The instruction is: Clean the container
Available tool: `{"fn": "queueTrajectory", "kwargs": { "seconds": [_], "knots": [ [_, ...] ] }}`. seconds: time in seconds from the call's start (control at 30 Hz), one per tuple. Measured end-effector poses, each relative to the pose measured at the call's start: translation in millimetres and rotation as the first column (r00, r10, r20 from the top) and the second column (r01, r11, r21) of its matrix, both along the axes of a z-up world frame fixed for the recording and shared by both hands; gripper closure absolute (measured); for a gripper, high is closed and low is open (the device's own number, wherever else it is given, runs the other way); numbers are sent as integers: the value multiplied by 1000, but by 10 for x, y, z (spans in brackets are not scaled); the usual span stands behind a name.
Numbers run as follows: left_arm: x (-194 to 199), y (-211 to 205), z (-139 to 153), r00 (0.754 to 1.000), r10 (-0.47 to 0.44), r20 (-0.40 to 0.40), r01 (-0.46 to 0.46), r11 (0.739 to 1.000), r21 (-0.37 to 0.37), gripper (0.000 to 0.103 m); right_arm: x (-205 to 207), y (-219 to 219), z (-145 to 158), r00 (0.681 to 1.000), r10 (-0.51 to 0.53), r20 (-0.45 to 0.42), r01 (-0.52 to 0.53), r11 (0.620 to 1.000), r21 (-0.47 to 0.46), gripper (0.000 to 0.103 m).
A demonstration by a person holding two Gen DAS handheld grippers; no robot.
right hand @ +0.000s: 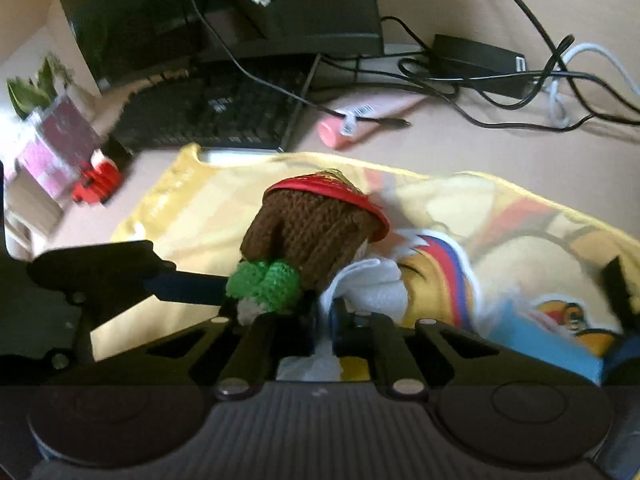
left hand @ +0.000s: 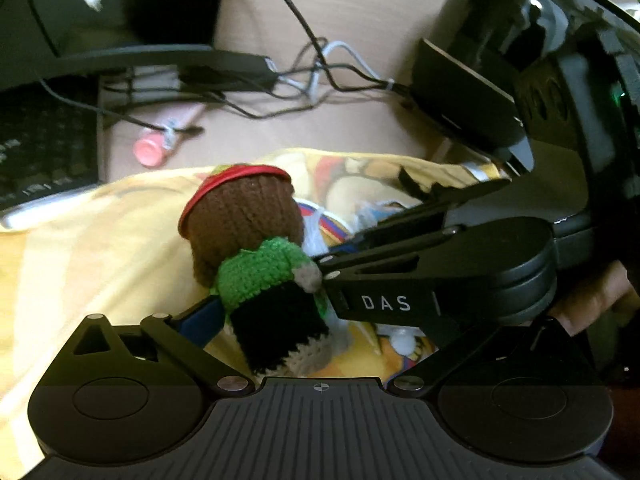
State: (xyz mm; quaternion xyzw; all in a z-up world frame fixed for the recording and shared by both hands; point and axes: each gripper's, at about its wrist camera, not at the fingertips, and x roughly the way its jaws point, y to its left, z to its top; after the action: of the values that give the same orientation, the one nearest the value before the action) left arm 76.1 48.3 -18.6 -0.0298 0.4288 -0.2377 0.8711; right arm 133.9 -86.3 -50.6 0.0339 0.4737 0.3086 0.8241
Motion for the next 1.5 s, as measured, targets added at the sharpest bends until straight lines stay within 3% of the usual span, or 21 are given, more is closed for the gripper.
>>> {"fn": "queueTrajectory", "kwargs": {
  "seconds": [0.1,0.27,0.4,0.47,0.63,0.73,0.87,1.27,1.37,1.5],
  "knots": [
    [-19,18,94,999,-7,48,5,999,50,0,55,-40,-36,999,-11,-47,14,999,47,96],
    [2,-46,2,1000,-10,24,7,995,101,0,36,-314,-27,995,-95,-27,93,994,-56,97],
    [-26,-106,-134,999,-18,-27,21,995,98,0,-75,-532,179,983,-147,112,162,977,-136,97],
    [-36,-113,-162,999,-13,-52,17,997,81,0,-77,-600,328,976,-167,139,180,980,-85,97],
    [-27,-127,-167,995,36,-96,-25,994,110,0,-22,-474,550,993,-96,68,84,983,164,97],
    [-31,-135,-128,993,70,-96,-55,987,152,0,9,-311,397,998,-63,18,60,989,137,97],
    [-78,-105,-65,992,93,-89,-78,985,155,0,-38,-342,214,996,-86,-34,88,993,78,96],
    [-125,-171,-9,995,64,-75,-52,987,151,0,-233,-521,-38,989,-125,-76,120,991,-57,96],
    [-117,-128,-8,995,74,-70,-63,987,146,0,-258,-488,11,992,-112,-62,110,993,-35,96],
    [-72,-38,8,996,76,-52,-71,992,104,0,-229,-500,182,994,-84,-67,90,992,93,96]
  ]
}}
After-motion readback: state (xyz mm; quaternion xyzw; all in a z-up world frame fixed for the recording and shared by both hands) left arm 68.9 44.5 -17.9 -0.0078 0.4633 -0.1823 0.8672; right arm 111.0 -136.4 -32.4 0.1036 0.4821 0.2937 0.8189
